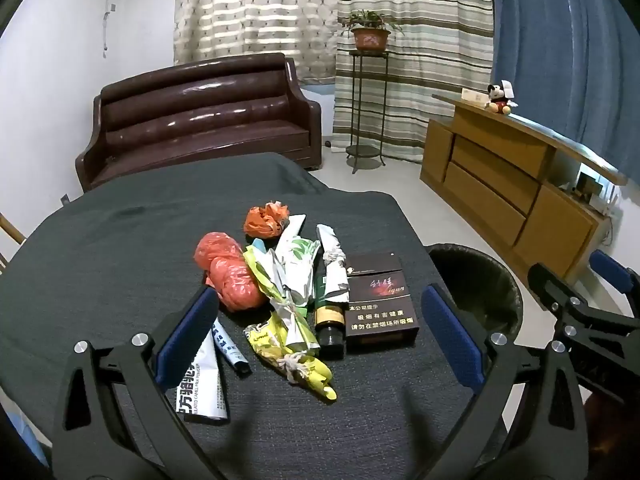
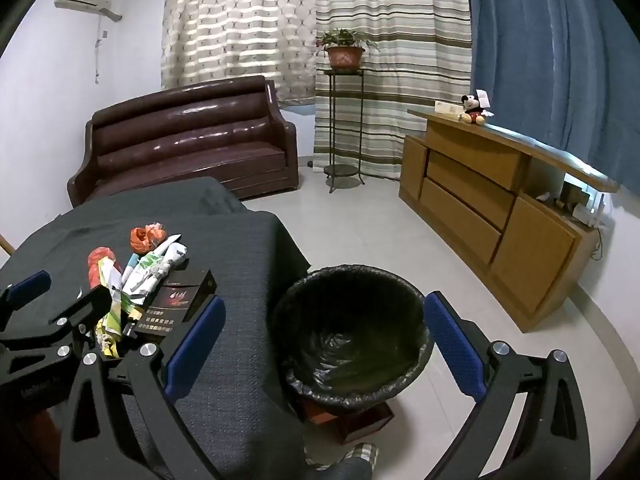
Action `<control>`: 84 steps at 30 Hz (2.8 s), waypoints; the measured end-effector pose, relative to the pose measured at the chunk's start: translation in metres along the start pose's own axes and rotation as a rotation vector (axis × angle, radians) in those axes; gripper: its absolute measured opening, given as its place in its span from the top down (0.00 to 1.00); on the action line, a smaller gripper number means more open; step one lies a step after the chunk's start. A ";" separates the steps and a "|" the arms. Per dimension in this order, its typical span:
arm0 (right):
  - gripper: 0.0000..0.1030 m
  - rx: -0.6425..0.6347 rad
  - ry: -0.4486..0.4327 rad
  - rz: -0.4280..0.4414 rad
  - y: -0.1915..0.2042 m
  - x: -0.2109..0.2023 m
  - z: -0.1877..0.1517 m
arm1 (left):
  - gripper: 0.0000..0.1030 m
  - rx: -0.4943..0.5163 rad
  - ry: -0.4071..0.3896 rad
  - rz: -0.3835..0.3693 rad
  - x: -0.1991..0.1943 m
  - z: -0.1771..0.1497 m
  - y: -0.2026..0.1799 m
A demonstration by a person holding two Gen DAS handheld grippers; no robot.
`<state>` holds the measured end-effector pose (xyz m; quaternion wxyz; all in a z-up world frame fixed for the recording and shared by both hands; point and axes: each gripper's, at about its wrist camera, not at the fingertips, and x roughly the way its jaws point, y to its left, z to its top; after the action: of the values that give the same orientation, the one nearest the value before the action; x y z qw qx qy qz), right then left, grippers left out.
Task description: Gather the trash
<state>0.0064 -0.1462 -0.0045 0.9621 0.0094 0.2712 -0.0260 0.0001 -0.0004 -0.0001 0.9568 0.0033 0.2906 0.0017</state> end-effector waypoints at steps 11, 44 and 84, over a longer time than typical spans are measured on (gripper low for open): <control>0.06 0.005 0.002 0.001 -0.007 0.001 -0.002 | 0.04 0.001 0.002 0.000 0.000 0.000 0.000; 0.06 0.010 0.002 0.003 -0.008 0.001 -0.001 | 0.04 0.003 0.000 0.002 0.000 0.000 0.000; 0.06 0.014 0.006 0.002 -0.006 0.002 -0.001 | 0.04 0.008 0.004 0.004 0.000 0.000 -0.001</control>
<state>0.0071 -0.1518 -0.0059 0.9612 0.0164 0.2739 -0.0271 0.0001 -0.0009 -0.0004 0.9562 0.0079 0.2926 0.0025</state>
